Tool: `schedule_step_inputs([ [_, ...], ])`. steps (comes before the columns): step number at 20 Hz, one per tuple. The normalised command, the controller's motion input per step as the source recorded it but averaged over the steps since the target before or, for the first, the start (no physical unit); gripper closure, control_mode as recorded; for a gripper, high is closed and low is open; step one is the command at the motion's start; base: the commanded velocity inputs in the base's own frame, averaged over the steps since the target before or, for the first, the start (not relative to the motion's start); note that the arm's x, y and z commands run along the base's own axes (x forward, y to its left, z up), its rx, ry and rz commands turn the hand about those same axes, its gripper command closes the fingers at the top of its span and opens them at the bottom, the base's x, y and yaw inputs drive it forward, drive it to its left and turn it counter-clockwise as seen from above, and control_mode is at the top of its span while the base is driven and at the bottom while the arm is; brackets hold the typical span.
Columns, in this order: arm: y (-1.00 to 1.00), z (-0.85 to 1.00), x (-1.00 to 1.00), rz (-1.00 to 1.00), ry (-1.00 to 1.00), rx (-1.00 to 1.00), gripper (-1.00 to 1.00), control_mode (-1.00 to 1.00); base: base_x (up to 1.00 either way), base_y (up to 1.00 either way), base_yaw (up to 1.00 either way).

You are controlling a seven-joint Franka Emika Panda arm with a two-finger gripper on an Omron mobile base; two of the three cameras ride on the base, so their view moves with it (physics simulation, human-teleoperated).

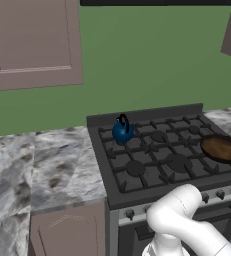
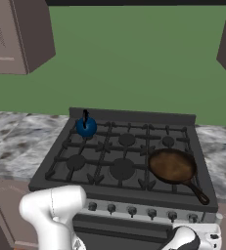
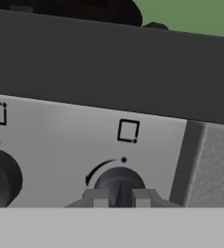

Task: Pick the pan from the cabinet and place it on the stove. Then turn on the stove burner for the pan.

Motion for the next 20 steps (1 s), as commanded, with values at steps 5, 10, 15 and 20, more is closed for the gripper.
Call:
schedule_step_inputs([
  [5,0.0,0.0,0.0,0.01,0.0,-0.12,1.0,-1.0,0.0,0.0,0.0],
  [10,0.0,-0.01,0.0,0.01,-0.04,-0.18,1.0,-1.0,0.0,0.0,0.0],
  [15,0.0,0.0,-0.03,0.0,-0.09,-0.24,1.0,-1.0,0.0,0.0,0.0],
  [20,0.0,0.01,-0.05,0.0,-0.11,-0.24,1.0,-1.0,0.0,0.0,0.0],
])
